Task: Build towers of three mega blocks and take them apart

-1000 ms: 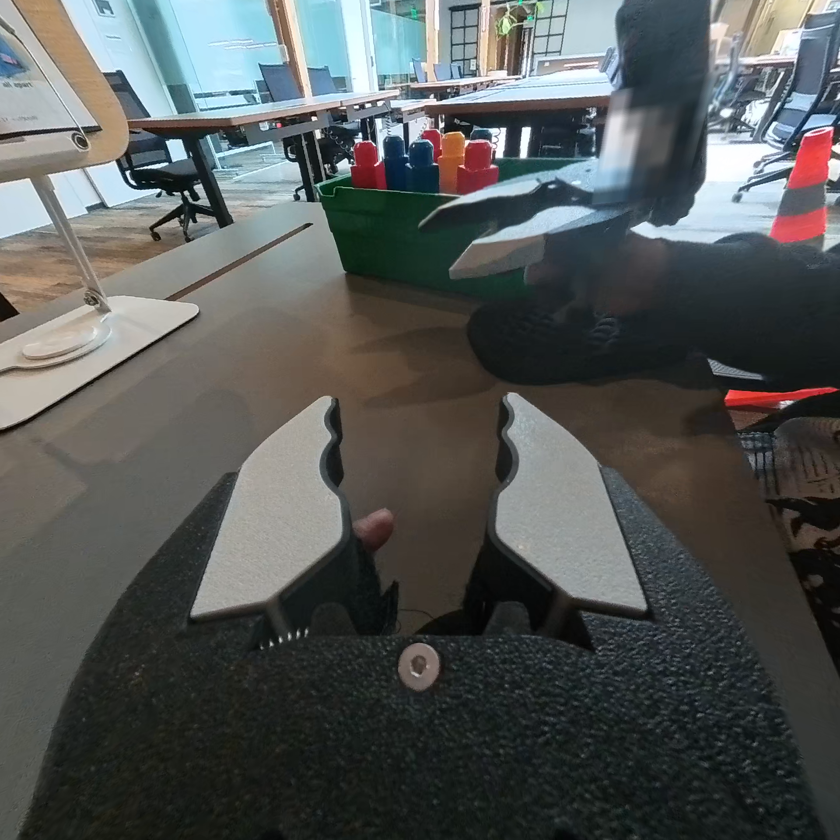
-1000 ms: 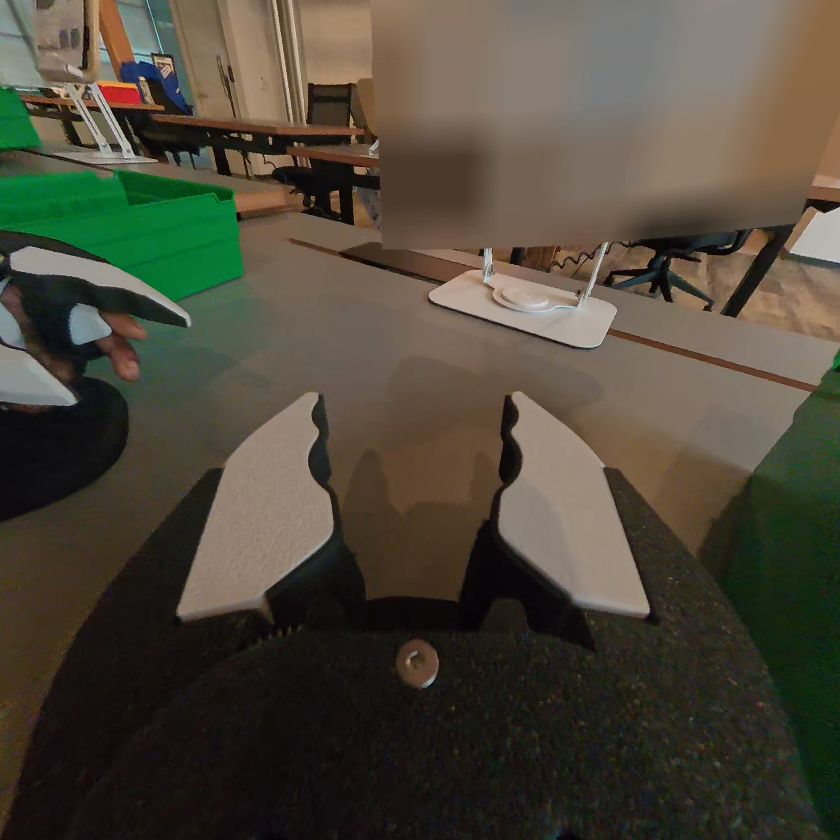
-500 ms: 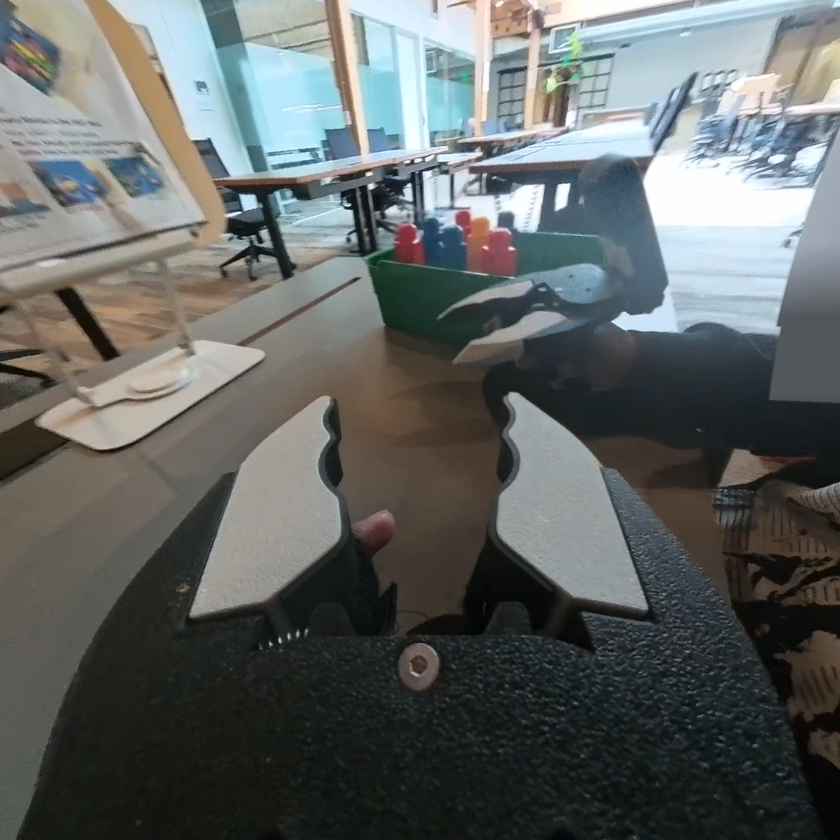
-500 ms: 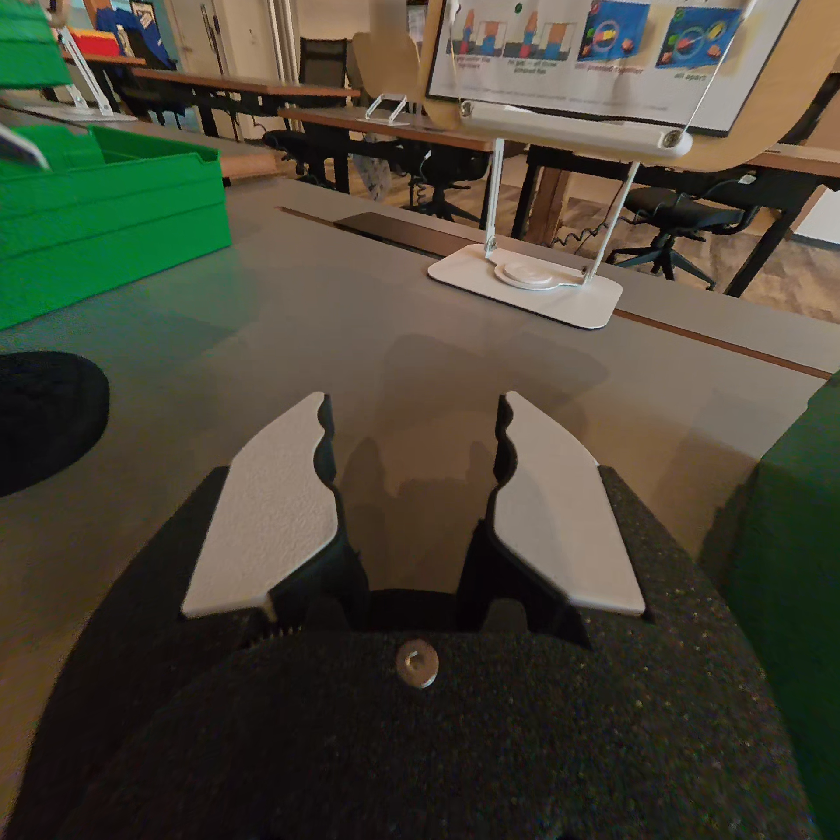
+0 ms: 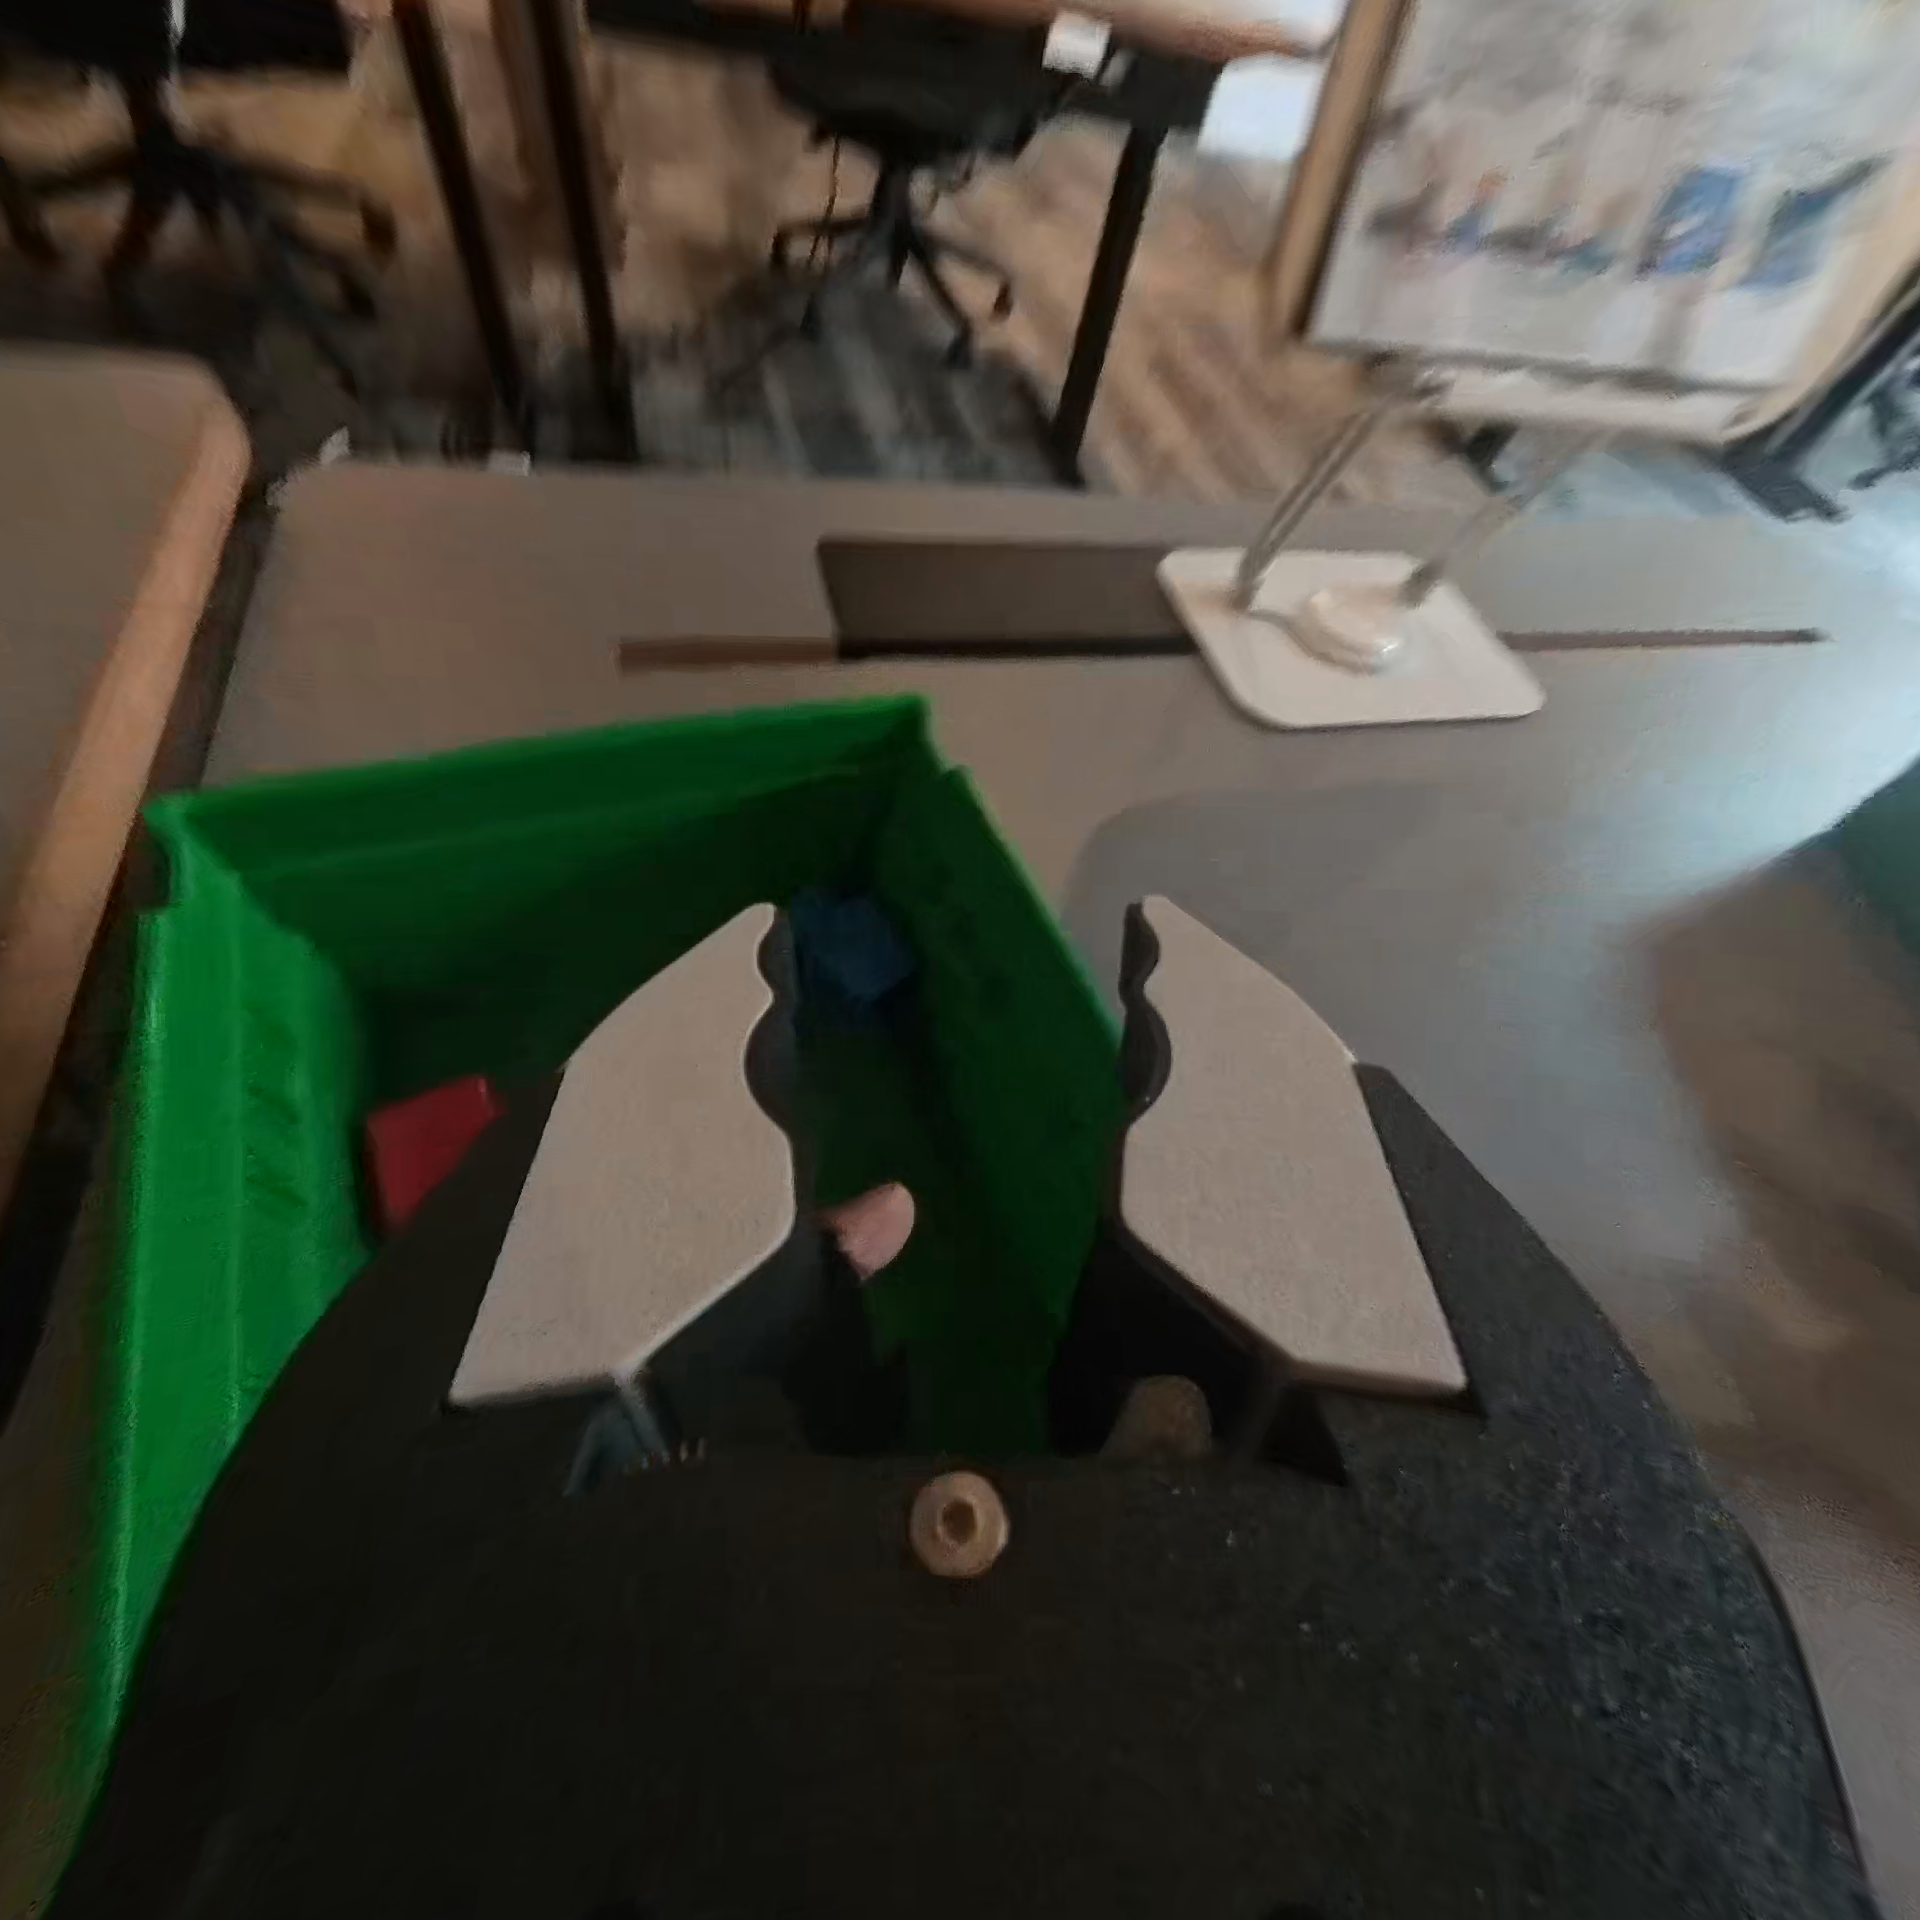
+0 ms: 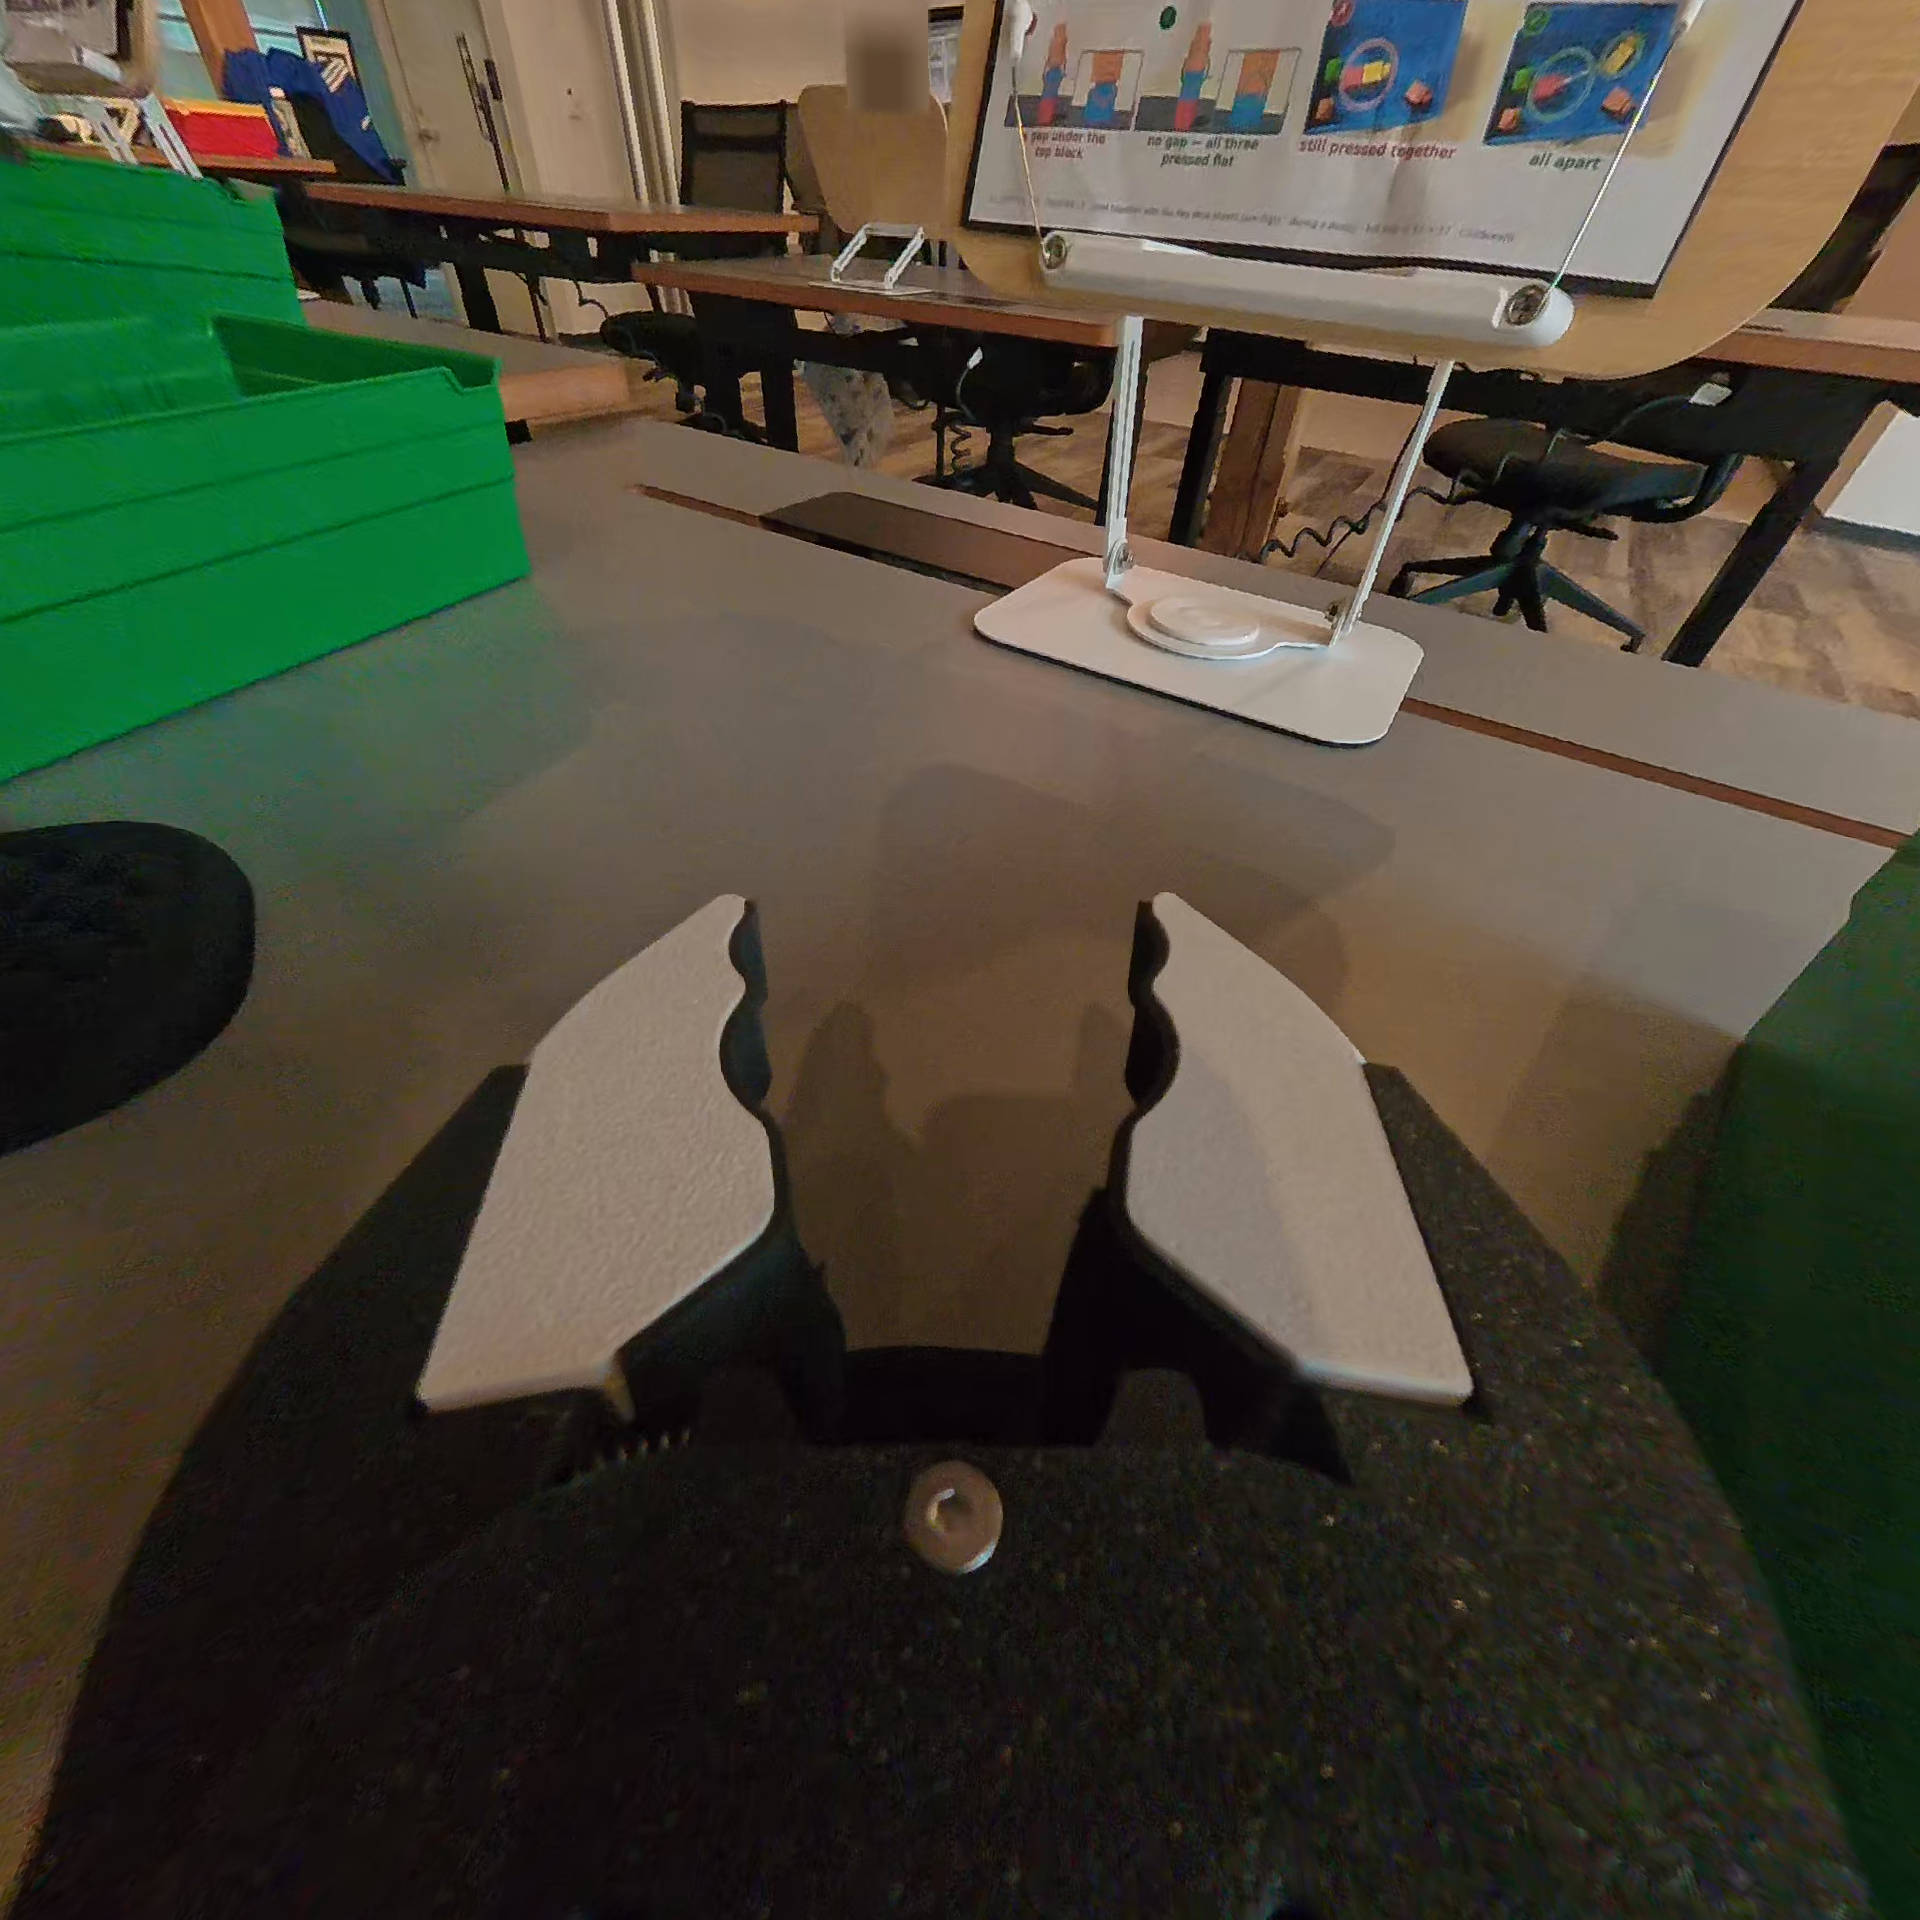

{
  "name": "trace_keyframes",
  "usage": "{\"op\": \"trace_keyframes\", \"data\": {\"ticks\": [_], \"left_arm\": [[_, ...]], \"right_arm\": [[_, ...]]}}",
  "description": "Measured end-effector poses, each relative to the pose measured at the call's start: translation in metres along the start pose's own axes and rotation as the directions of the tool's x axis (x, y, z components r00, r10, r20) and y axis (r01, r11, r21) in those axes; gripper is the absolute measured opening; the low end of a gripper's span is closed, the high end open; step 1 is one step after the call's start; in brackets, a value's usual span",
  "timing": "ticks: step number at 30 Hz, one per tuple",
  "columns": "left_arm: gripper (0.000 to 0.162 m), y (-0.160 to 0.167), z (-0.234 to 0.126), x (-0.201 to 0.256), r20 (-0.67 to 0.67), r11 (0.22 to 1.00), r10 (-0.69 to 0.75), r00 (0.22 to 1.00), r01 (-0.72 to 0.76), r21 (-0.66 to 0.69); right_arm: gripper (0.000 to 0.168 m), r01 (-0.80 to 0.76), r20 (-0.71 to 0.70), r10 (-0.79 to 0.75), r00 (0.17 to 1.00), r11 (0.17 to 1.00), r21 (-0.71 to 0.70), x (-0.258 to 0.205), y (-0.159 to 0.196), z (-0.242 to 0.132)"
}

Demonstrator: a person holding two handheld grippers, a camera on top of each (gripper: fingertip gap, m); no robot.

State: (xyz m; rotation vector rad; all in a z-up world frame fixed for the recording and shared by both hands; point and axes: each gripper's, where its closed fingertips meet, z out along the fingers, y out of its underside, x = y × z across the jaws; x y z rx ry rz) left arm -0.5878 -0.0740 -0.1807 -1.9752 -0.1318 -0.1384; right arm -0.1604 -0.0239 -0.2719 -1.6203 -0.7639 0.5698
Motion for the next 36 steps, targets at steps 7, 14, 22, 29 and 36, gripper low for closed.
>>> {"op": "trace_keyframes", "data": {"ticks": [7,14,22,29,36], "left_arm": [[0.065,0.044,0.066,-0.041,0.126,0.964,-0.039,0.991,0.070,-0.255],[0.067,0.066,0.102,-0.058,0.205,0.922,-0.037,0.978,0.112,-0.371],[0.069,0.093,0.121,-0.056,0.233,0.896,-0.044,0.971,0.142,-0.421],[0.070,0.099,0.115,-0.064,0.277,0.889,-0.013,0.961,0.138,-0.437],[0.067,0.095,0.107,-0.062,0.267,0.889,0.051,0.962,0.079,-0.452]], "right_arm": [[0.067,0.023,-0.003,-0.023,1.000,1.000,-0.017,-0.002,0.002,0.002],[0.066,0.033,-0.006,-0.033,0.999,0.999,-0.010,-0.002,0.001,0.001],[0.065,0.025,-0.003,-0.025,1.000,1.000,-0.011,-0.001,0.001,0.002],[0.065,0.016,0.001,-0.016,1.000,1.000,-0.008,-0.001,0.001,0.002],[0.064,0.019,0.001,-0.019,1.000,1.000,0.004,-0.001,-0.001,0.000]]}}
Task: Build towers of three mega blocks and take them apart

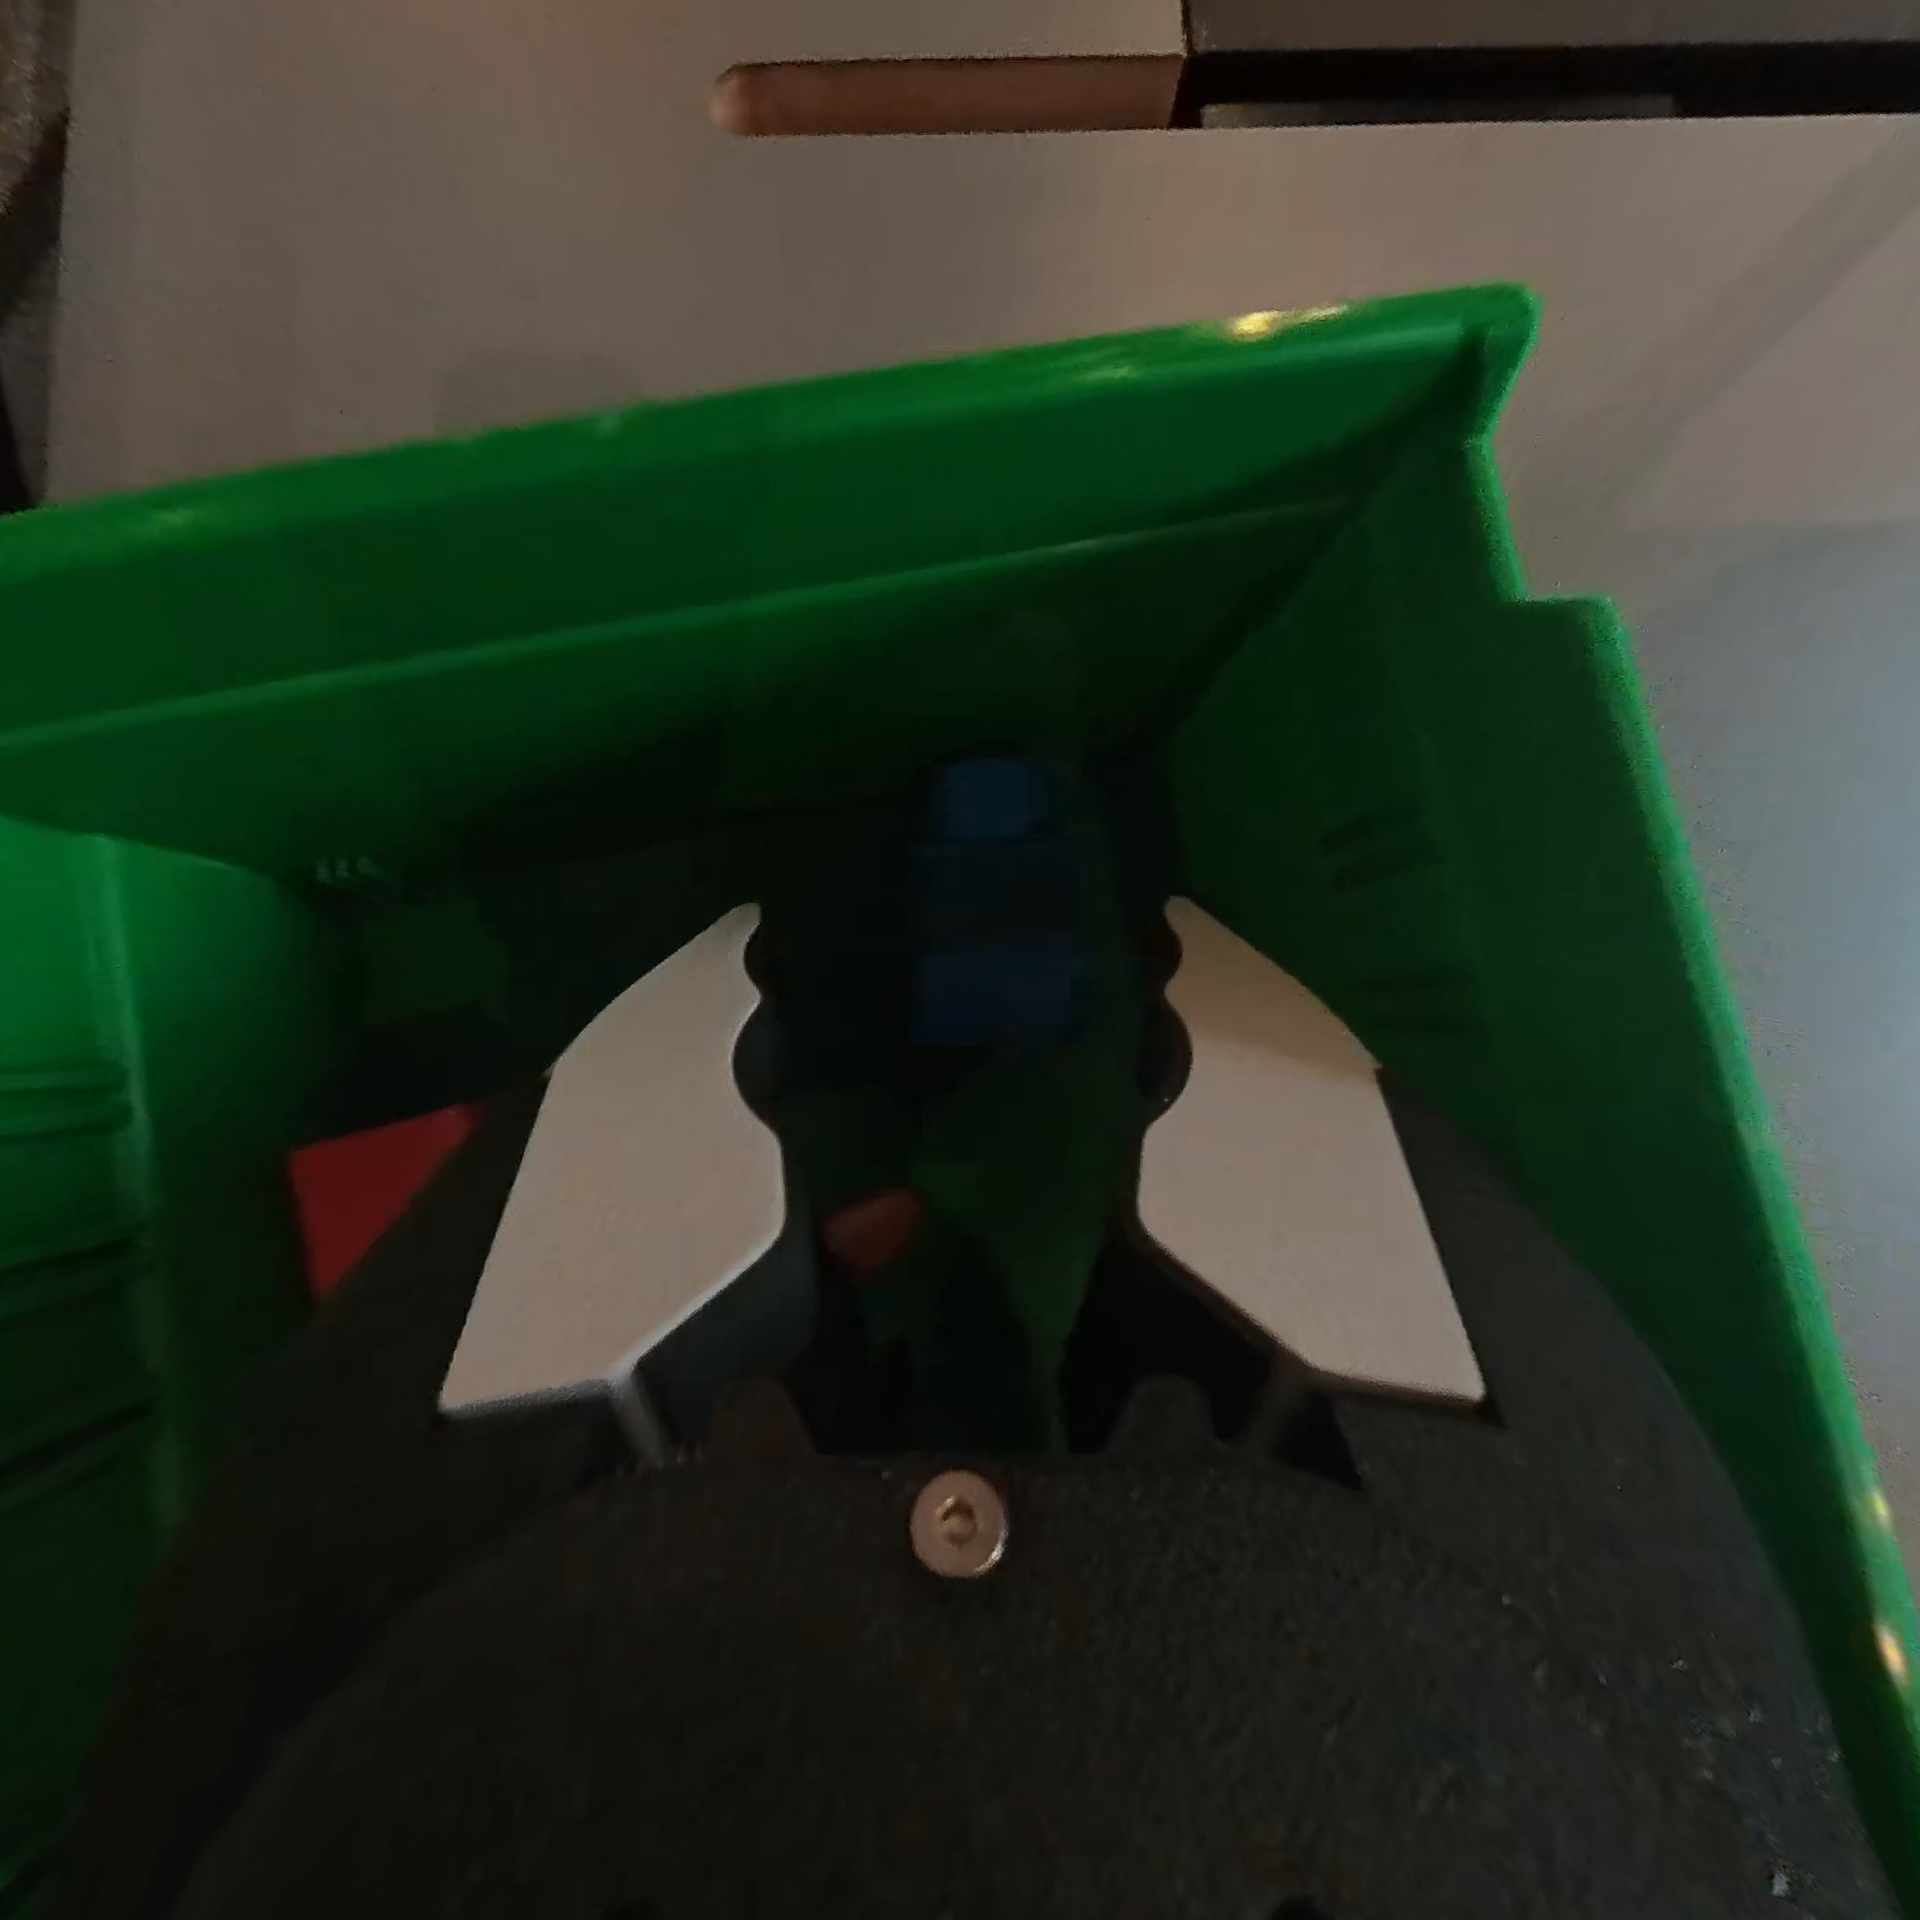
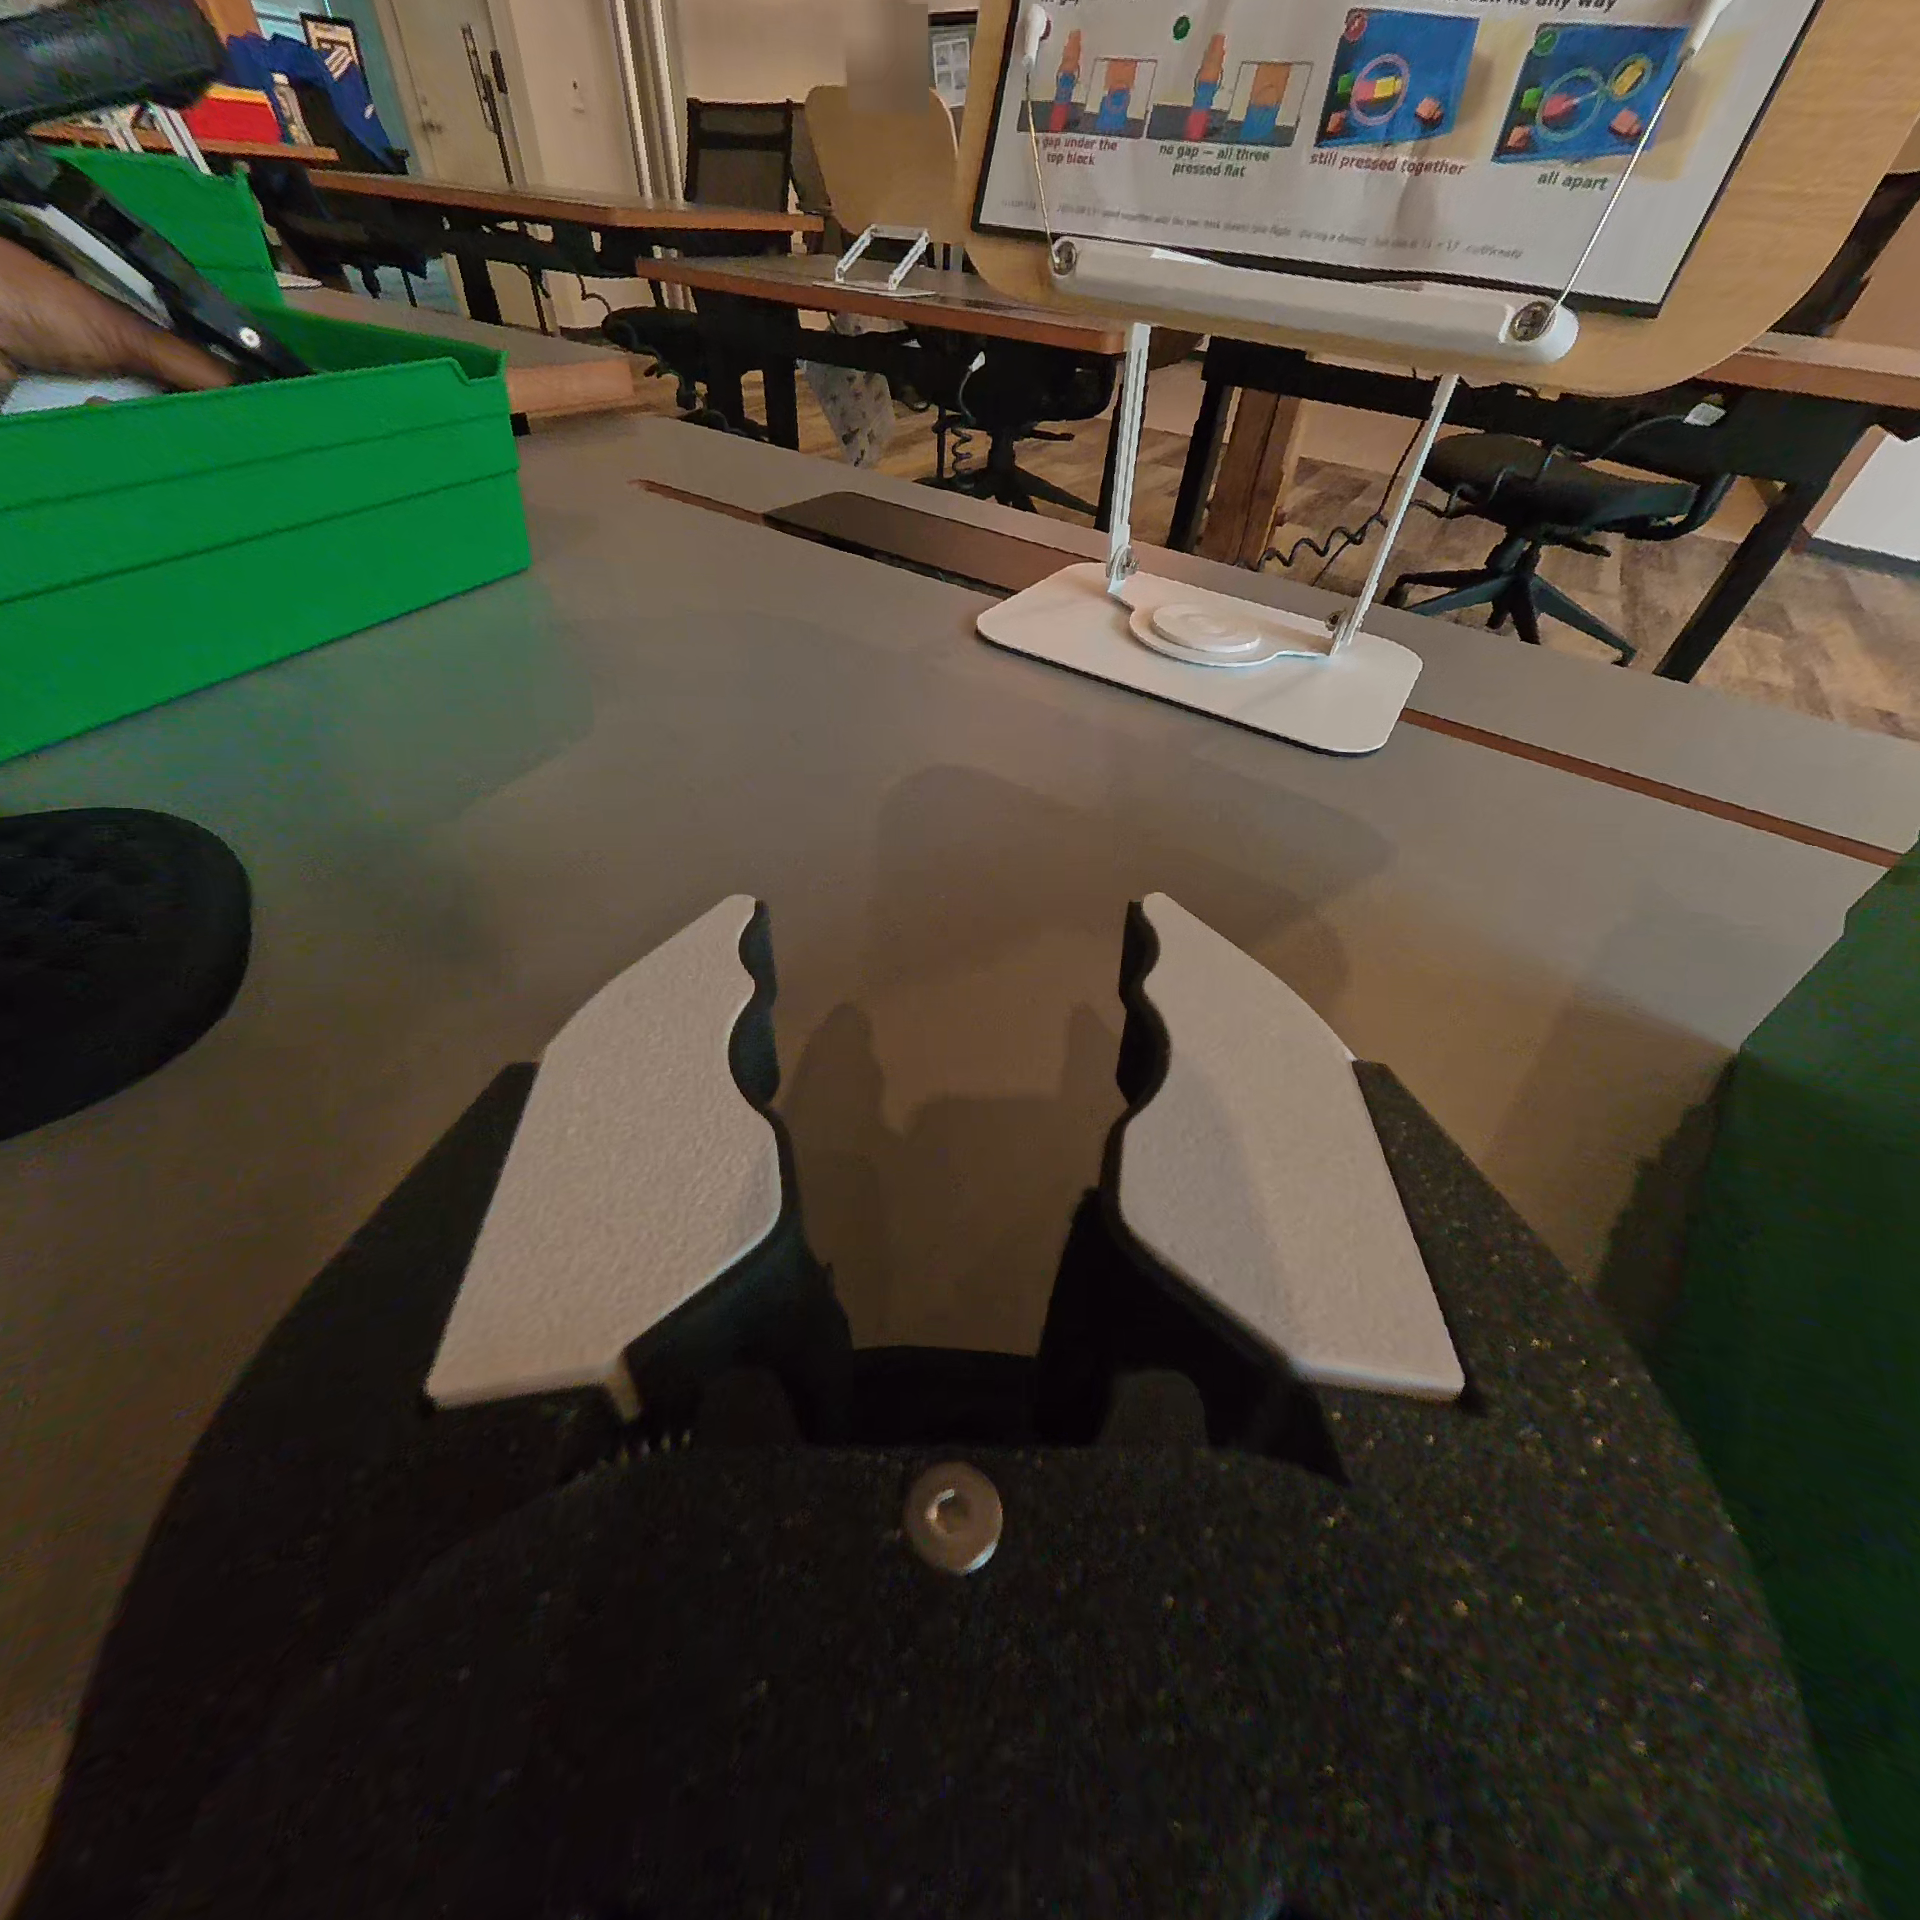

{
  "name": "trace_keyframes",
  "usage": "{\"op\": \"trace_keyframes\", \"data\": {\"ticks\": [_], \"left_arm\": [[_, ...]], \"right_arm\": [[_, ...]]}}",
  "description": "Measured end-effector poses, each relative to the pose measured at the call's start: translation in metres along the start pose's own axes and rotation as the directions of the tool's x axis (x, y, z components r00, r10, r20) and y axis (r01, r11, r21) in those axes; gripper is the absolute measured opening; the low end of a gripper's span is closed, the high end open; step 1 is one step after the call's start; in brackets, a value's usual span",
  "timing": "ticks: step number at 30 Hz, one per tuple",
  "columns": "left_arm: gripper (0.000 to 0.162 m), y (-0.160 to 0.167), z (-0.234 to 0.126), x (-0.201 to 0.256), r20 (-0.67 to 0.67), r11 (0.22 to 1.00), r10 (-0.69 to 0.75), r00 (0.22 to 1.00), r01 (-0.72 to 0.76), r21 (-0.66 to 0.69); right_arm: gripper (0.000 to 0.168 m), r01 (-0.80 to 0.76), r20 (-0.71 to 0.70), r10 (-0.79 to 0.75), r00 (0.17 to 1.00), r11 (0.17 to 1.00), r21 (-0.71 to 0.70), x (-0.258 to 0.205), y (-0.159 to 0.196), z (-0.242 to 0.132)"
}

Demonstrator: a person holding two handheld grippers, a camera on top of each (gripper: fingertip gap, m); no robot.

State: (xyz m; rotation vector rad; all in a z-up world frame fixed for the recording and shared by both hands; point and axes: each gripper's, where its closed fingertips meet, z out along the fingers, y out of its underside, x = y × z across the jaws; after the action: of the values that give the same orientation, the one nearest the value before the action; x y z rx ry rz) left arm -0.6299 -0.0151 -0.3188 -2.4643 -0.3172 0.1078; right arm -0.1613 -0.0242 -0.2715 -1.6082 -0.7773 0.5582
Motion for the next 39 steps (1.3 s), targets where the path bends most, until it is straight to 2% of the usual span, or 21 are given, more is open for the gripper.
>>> {"op": "trace_keyframes", "data": {"ticks": [5,6,7,10,14,18,23,27,32,39], "left_arm": [[0.062,0.012,0.010,-0.002,-0.016,0.997,0.047,0.999,-0.048,-0.067],[0.054,0.015,0.013,-0.002,-0.024,0.994,0.071,0.997,-0.072,-0.076],[0.039,0.017,0.016,-0.002,-0.032,0.992,0.097,0.995,-0.099,-0.081],[0.036,0.020,0.016,0.000,-0.075,0.991,0.118,0.990,-0.122,-0.052],[0.036,0.013,0.002,-0.006,-0.104,0.996,0.091,0.990,-0.088,0.032],[0.036,-0.004,-0.035,-0.003,-0.188,0.977,0.070,0.980,-0.029,0.212],[0.035,-0.021,-0.118,0.035,-0.388,0.854,0.164,0.907,0.067,0.516],[0.035,-0.009,-0.175,0.080,-0.453,0.755,0.284,0.845,0.095,0.649],[0.035,0.012,-0.210,0.134,-0.435,0.651,0.390,0.812,0.091,0.754],[0.035,0.037,-0.235,0.218,-0.448,0.492,0.529,0.720,0.169,0.854]], "right_arm": [[0.064,-0.008,-0.001,0.008,1.000,1.000,0.015,0.001,-0.002,-0.002],[0.063,-0.010,-0.001,0.010,1.000,1.000,0.015,0.001,-0.002,-0.002],[0.063,-0.012,0.000,0.012,1.000,1.000,0.014,0.001,-0.002,-0.002],[0.063,-0.016,0.001,0.016,1.000,1.000,0.016,0.002,-0.002,-0.002],[0.063,-0.016,0.004,0.016,1.000,1.000,0.012,0.001,-0.001,-0.001],[0.063,-0.006,0.005,0.006,1.000,1.000,0.013,0.000,-0.001,-0.002],[0.062,0.006,0.022,-0.006,1.000,1.000,0.006,-0.003,-0.001,-0.001],[0.062,0.022,0.033,-0.021,0.999,1.000,-0.004,-0.006,0.000,0.000],[0.061,0.042,0.052,-0.042,0.998,0.999,-0.016,-0.010,0.001,0.001],[0.059,0.130,0.091,-0.125,0.988,0.990,-0.052,-0.022,-0.007,0.002]]}}
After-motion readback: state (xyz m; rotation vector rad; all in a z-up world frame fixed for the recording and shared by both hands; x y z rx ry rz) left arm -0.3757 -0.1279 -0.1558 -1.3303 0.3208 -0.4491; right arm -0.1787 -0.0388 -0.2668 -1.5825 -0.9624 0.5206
